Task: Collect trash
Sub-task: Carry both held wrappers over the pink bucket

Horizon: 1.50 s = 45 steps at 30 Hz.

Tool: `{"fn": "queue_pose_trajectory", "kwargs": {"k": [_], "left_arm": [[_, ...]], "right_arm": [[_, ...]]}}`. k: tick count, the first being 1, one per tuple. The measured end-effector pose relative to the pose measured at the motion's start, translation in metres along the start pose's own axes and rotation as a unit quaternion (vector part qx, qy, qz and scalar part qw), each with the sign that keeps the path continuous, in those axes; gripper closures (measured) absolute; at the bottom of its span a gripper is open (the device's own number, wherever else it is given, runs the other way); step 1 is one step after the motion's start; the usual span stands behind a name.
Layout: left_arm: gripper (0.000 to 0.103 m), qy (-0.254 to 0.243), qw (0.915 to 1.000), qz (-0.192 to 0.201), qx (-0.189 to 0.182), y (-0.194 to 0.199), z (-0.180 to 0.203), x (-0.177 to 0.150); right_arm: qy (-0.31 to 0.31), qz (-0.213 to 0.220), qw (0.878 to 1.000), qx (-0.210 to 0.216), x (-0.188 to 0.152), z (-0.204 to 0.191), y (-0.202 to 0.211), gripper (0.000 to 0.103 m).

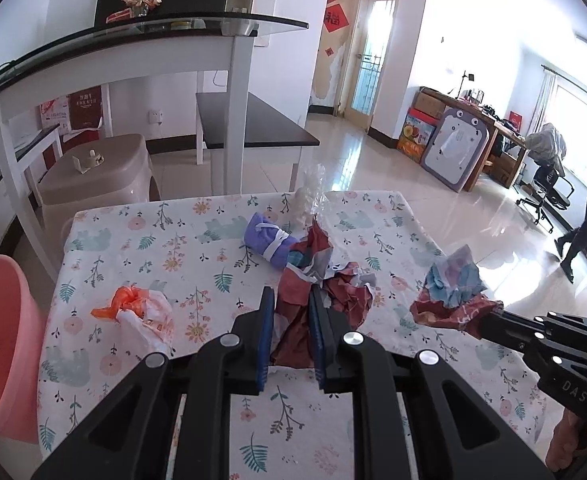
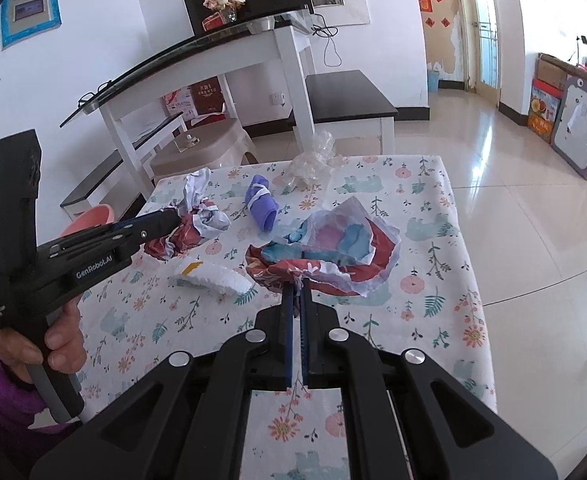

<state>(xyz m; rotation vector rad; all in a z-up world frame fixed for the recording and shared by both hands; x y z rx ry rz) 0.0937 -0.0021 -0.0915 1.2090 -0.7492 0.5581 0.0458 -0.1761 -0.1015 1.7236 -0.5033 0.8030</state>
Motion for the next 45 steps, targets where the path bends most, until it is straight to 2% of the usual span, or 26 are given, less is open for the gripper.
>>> {"fn": "queue_pose_trajectory", "kwargs": {"k": [18,25,39,45], "left_arm": [[0.087,0.025,0.9996,0.009,0.001,0.012,-0.016,0.0],[0.087,0.032,0.9992,0.025,0.002,0.019,-0.023,0.004],[0.087,0.031,0.9973,0.057,0.036,0.046,-0.041,0.002],[0.087,0.047,0.9956,0.063,0.051,0.056,-0.057,0.0]], "right_arm": [[0.011,0.008,1.0,-0.016,0.002,-0.004,0.013,0.1],[0.013,0.024,0.999,-0.026,0.008,-0.007,0.018,0.1],[0.038,0.04,0.998,-0.014,0.021,-0.032,0.015,0.1],[0.059,0.048,0.997,-0.007,0.031,-0.05,0.014,0.1]]}}
Point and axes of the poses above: each gripper's, at about its wrist camera, not at the fingertips, and y roughly against the way its jaws point, z to its right, x to its top, the point moved 8 cm from there along -y, roughly the way its jaws point, and after that the axes turned 3 degrees about -x, right-handed, at the moved point
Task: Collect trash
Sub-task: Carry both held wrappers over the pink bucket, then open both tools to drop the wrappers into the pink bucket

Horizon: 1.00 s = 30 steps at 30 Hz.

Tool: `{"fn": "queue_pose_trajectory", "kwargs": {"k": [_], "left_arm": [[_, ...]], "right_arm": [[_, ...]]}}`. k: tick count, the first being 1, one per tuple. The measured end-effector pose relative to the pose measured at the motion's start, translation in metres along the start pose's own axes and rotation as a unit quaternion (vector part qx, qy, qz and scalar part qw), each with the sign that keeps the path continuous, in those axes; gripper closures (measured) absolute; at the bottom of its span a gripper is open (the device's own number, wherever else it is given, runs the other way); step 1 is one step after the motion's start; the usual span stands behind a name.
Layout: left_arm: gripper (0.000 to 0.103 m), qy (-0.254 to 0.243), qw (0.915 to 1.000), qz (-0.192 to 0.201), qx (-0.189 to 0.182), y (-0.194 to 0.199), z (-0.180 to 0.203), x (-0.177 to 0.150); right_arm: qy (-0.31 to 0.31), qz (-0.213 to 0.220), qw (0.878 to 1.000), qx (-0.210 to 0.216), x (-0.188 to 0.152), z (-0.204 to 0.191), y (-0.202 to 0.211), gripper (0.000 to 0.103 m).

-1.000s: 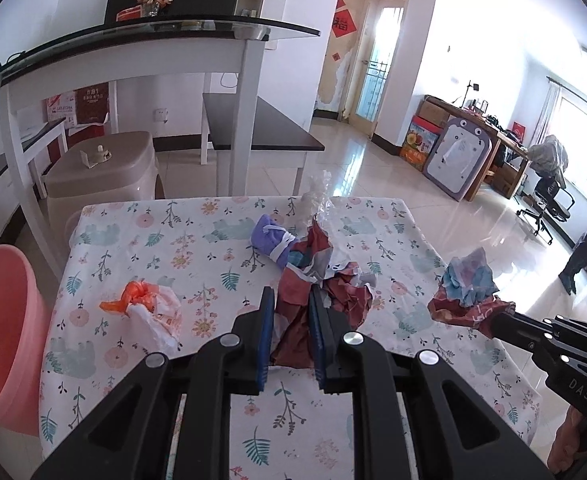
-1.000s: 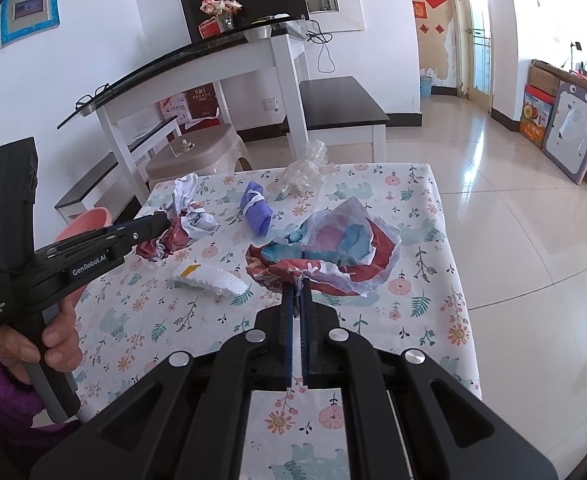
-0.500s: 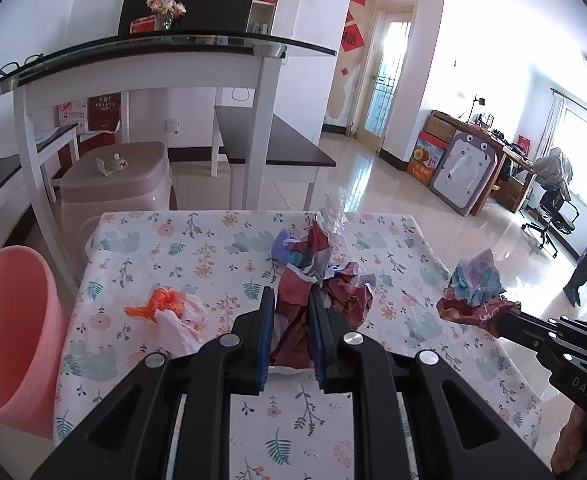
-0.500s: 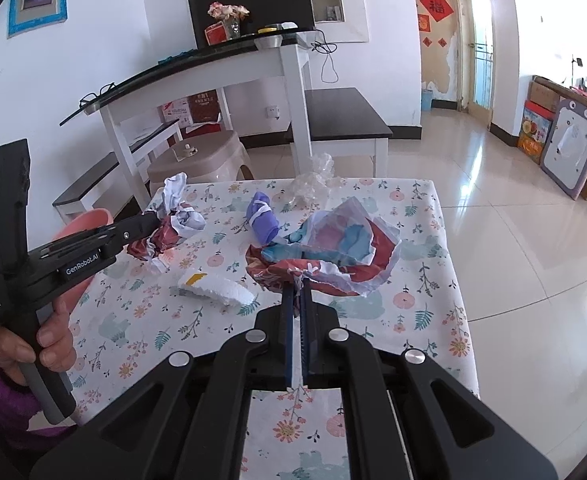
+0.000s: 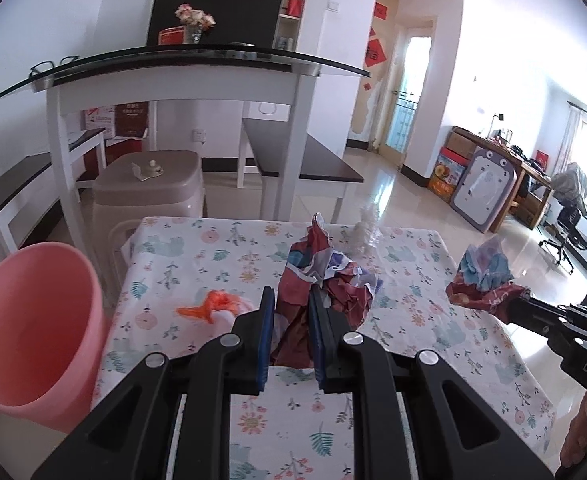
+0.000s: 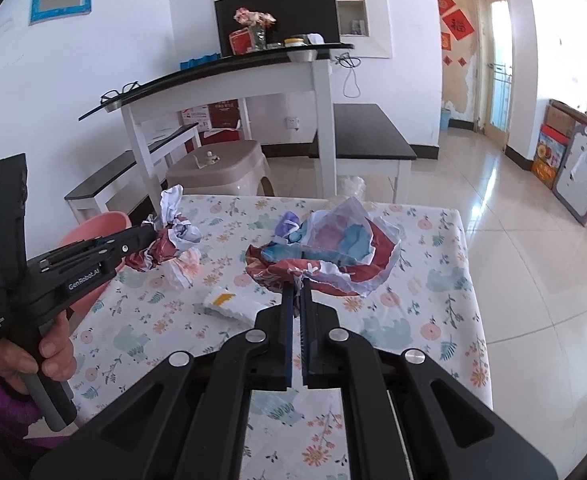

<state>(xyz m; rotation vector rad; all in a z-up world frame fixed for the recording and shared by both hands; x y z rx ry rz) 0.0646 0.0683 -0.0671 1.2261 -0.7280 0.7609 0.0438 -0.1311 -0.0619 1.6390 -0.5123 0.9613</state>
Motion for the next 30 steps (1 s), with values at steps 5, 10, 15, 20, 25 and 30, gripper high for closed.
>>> {"fn": "queue_pose_trajectory", "kwargs": {"k": [5,10,15,20,25,30], "left_arm": [[0.087,0.01,0.9998,0.012,0.011,0.008,-0.013,0.003],[0.087,0.021,0.9991,0.024,0.027,0.019,-0.03,0.004],[0.087,0.035,0.9976,0.036,0.048,0.032,-0.053,0.004],[0.087,0.046,0.9942,0.053,0.082,0.053,-0.079,0.009],[0.087,0.063,0.988,0.065,0.125,0.073,-0.113,0.01],[0.087,0.083,0.9798,0.068,0.169,0.093,-0.15,0.002]], "right_arm": [[0.009,0.006,1.0,0.009,0.008,-0.012,-0.003,0.1],[0.022,0.013,0.999,0.025,0.016,-0.028,-0.007,0.1],[0.034,0.014,0.998,0.046,0.024,-0.047,-0.015,0.1],[0.047,0.012,0.996,0.077,0.033,-0.074,-0.028,0.1],[0.066,0.008,0.991,0.117,0.04,-0.107,-0.042,0.1],[0.093,0.008,0.983,0.158,0.045,-0.152,-0.054,0.1]]}}
Point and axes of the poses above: each gripper's, at about its wrist camera, not at the fingertips, and y roughly against the way its jaws point, z to its right, x to its top, the point moved 8 cm from there along -y, roughly the way its jaws point, and after that the axes turned 3 degrees about -x, right-handed, at the moved point
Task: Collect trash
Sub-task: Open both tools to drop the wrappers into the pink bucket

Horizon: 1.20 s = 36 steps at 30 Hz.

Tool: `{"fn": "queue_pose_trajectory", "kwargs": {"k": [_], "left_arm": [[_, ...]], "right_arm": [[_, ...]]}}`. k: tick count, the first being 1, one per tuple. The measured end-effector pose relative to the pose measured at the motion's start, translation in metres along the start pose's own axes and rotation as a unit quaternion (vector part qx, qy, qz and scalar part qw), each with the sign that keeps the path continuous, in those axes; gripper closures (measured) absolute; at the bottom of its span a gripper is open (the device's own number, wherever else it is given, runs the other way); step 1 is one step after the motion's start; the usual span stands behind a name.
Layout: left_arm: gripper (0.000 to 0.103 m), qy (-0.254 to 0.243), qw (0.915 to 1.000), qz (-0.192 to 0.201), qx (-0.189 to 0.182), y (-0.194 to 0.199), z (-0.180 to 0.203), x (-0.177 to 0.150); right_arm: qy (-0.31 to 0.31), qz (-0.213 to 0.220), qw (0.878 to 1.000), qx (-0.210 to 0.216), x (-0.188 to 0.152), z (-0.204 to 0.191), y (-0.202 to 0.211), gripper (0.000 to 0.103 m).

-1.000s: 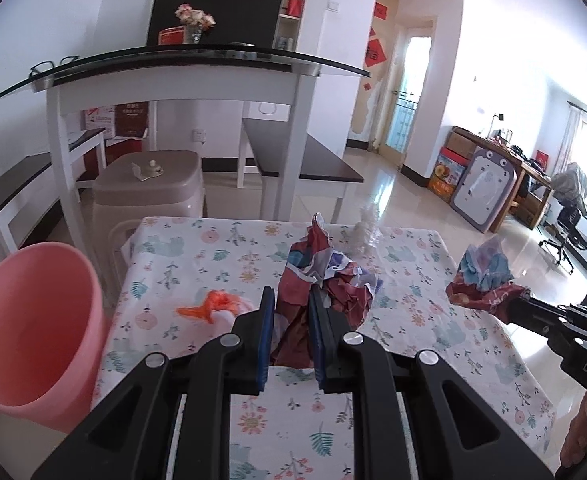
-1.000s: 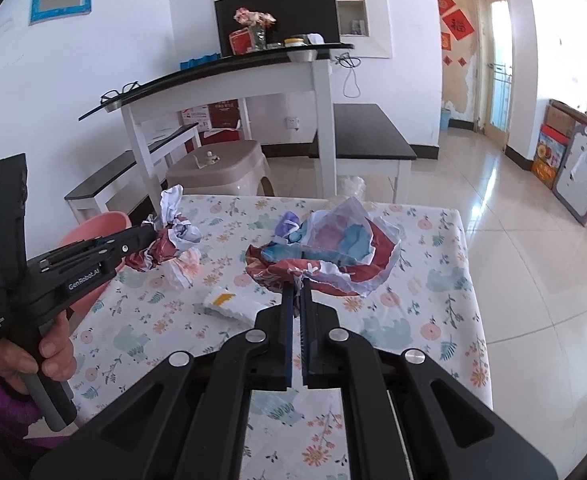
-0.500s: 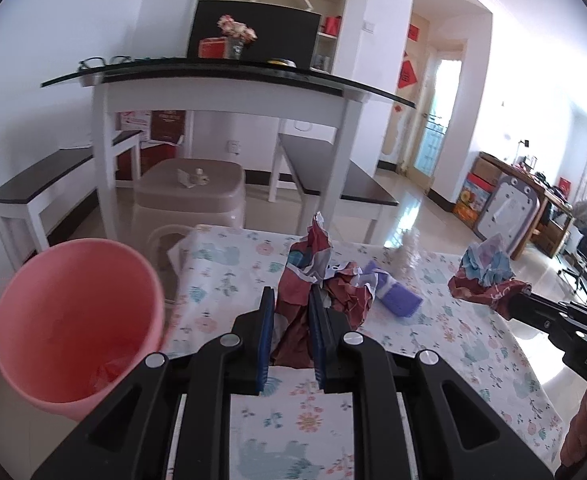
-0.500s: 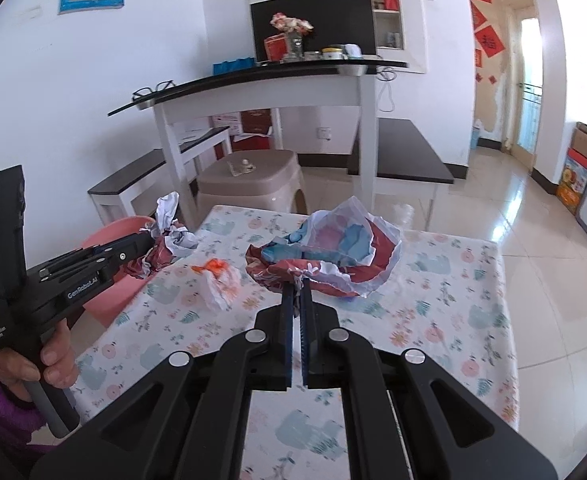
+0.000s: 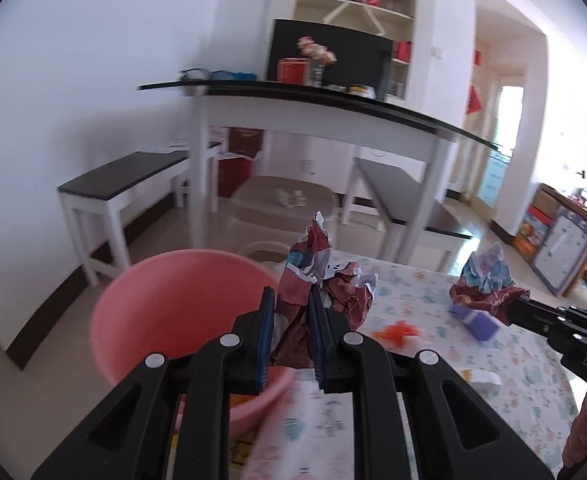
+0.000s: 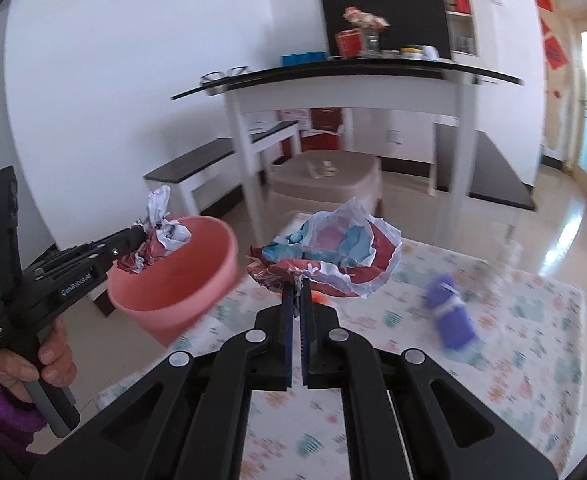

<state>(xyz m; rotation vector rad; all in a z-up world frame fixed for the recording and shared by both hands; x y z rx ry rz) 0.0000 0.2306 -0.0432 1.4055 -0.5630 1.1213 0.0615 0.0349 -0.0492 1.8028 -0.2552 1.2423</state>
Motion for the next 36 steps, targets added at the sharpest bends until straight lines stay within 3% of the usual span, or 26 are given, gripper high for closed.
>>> {"fn": "queue_pose_trajectory", "kwargs": {"k": [11,18,27,36], "left_arm": [[0.087,0.012,0.9969,-0.02,0.075,-0.006,-0.064,-0.015],[0.087,0.037,0.9935,-0.051,0.095,-0.024,-0.091,-0.034],[0.087,0.053,0.9885,-0.079,0.117,-0.04,-0.113,-0.052],[0.084,0.068,0.9865,-0.095,0.115,-0.046,-0.122,-0.059]], "right_arm": [[0.063,-0.016,0.994,0.087,0.02,-0.089,-0.055,0.1],[0.09,-0.052,0.987,0.118,0.013,-0.134,-0.093,0.1],[0.111,-0.089,0.981,0.13,-0.004,-0.152,-0.124,0.1],[0.119,-0.12,0.975,0.146,-0.015,-0.162,-0.14,0.1]]}}
Point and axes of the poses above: each gripper's, at about its wrist camera, not at the fingertips, and y roughly against the way its jaws point, z to its right, x to its top, the point moved 8 cm from there along -y, roughly the way its jaws point, and after that the axes turned 3 degrees about -x, right-handed, at the moved point
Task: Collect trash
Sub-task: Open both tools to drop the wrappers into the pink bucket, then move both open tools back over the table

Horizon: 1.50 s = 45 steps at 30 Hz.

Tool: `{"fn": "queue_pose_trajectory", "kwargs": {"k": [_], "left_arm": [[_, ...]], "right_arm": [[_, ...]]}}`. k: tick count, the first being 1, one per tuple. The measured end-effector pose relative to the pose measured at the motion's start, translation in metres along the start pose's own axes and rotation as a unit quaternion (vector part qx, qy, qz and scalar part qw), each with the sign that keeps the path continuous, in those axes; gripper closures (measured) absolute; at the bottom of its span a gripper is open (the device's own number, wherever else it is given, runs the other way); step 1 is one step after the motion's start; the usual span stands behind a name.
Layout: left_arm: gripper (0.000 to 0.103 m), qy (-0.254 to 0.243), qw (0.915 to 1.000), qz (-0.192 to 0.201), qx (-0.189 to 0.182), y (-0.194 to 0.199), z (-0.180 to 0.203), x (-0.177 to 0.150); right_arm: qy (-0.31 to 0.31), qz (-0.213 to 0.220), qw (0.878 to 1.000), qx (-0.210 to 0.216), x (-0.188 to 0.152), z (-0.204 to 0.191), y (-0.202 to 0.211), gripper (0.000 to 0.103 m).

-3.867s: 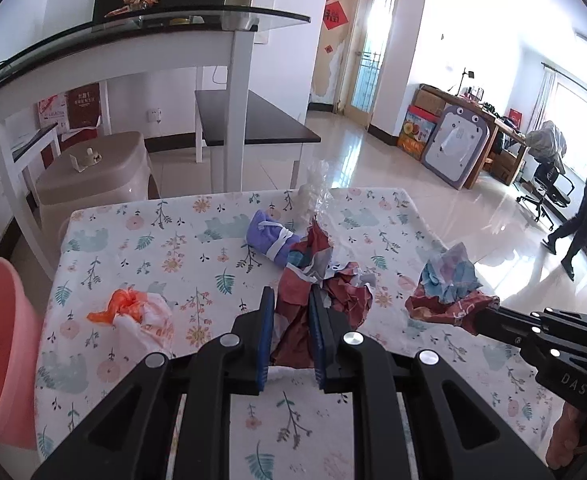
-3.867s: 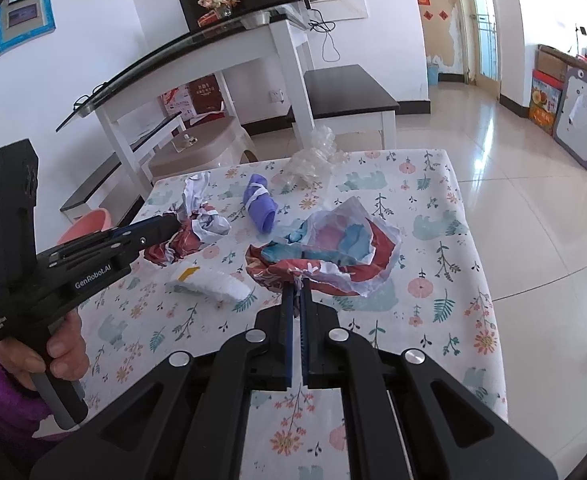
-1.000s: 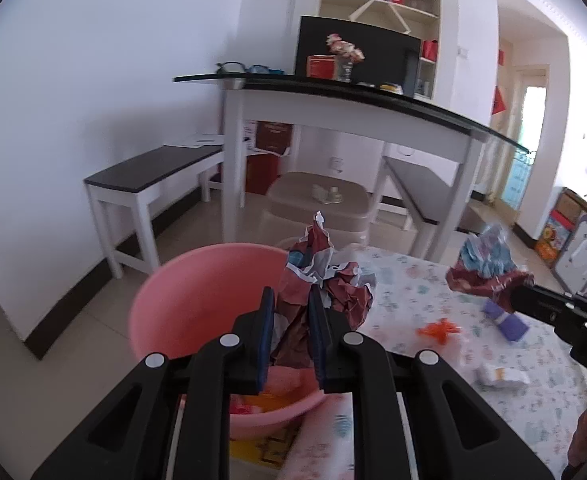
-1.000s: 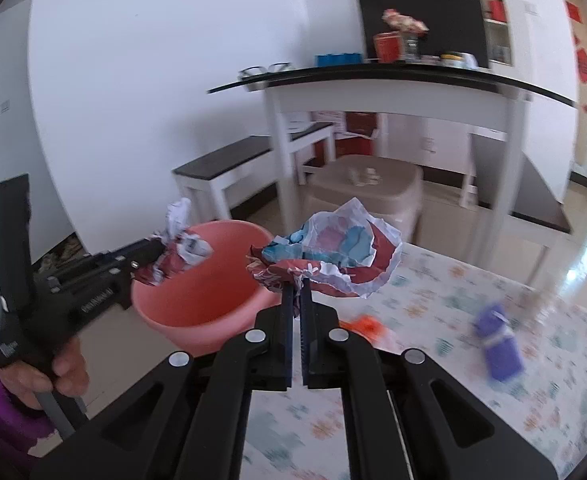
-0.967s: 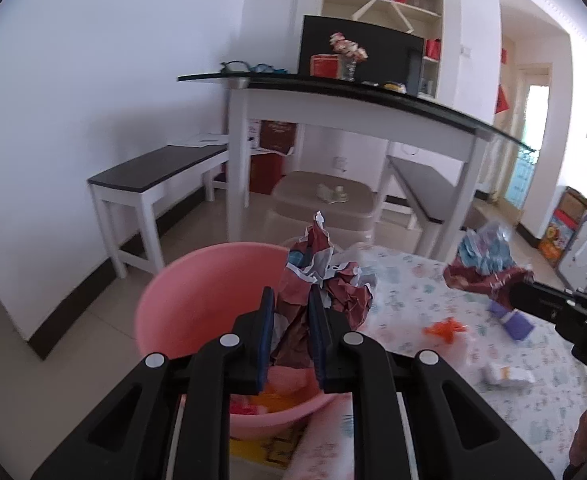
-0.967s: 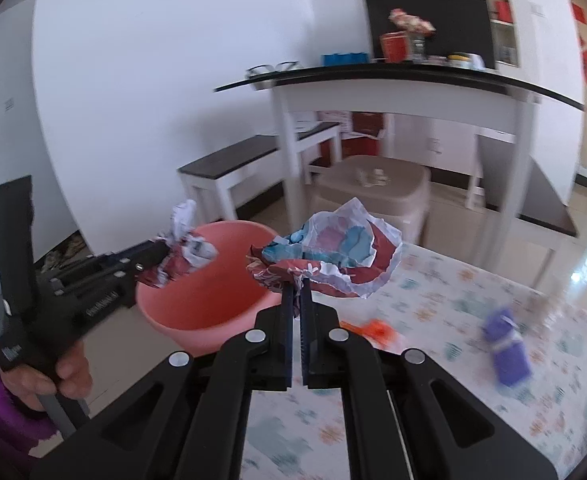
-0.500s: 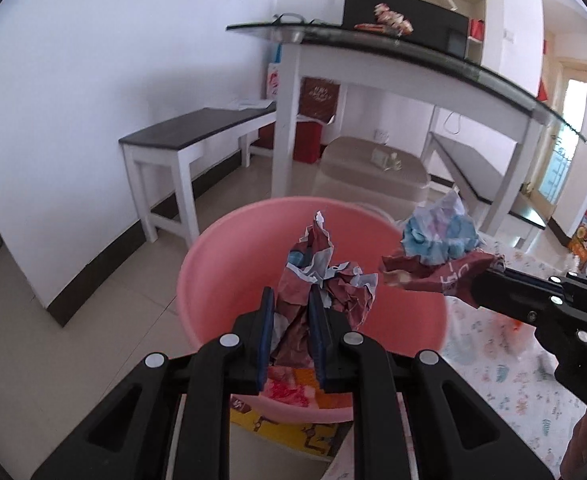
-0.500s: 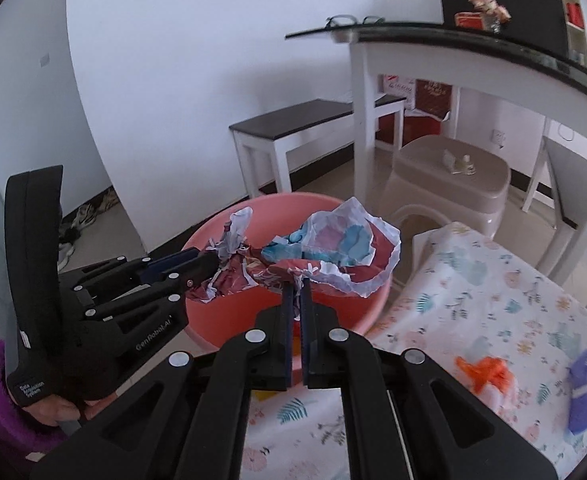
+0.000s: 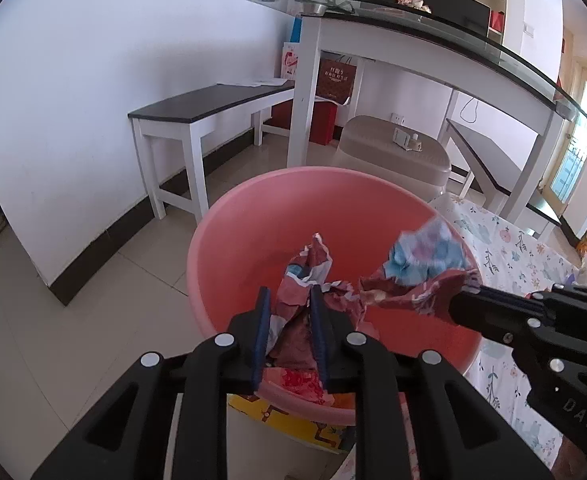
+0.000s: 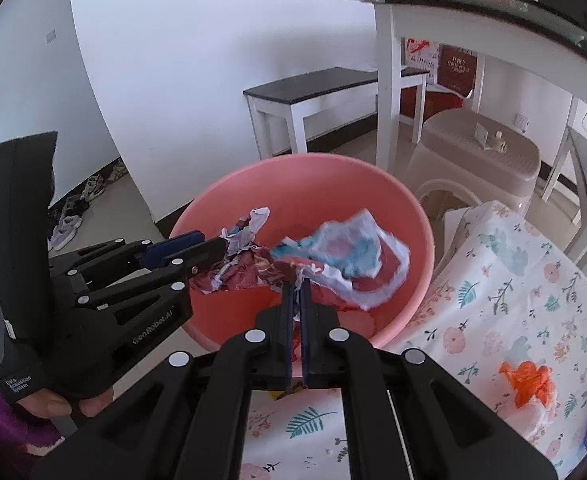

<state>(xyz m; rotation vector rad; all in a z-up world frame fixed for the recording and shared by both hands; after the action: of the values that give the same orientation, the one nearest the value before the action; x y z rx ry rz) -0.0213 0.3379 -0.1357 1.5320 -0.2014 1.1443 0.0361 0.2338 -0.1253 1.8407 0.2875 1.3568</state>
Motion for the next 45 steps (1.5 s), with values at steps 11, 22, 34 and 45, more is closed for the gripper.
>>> {"fn": "queue_pose_trajectory", "kwargs": {"k": [11,22,34,45], "left_arm": [[0.078,0.01,0.9999,-0.001,-0.005,0.002,-0.003,-0.001],[0.078,0.0,0.9996,0.009,-0.029,0.014,0.015,0.004],[0.074,-0.051,0.9952,0.006,-0.083,0.036,0.078,-0.009],[0.072,-0.102,0.9851,-0.014,-0.138,0.047,0.145,-0.031]], "right_arm": [[-0.013,-0.001,1.0,0.012,-0.002,0.001,0.003,0.078],[-0.031,0.017,0.999,-0.008,-0.013,0.011,0.028,0.078],[-0.083,0.03,0.995,-0.056,-0.056,0.05,0.084,0.078],[-0.162,0.029,0.979,-0.117,-0.118,0.113,0.135,0.077]]}}
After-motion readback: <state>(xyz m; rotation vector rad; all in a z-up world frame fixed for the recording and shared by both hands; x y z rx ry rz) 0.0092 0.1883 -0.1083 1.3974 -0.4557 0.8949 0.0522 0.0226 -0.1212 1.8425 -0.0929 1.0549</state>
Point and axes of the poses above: each gripper's, at about its wrist camera, not at the fingertips, and y roughly against the way its jaws point, z to its right, x to its top, the point moved 8 cm from there along -y, roughly the way its jaws point, and after that the axes turned 3 degrees about -x, right-handed, at the moved point
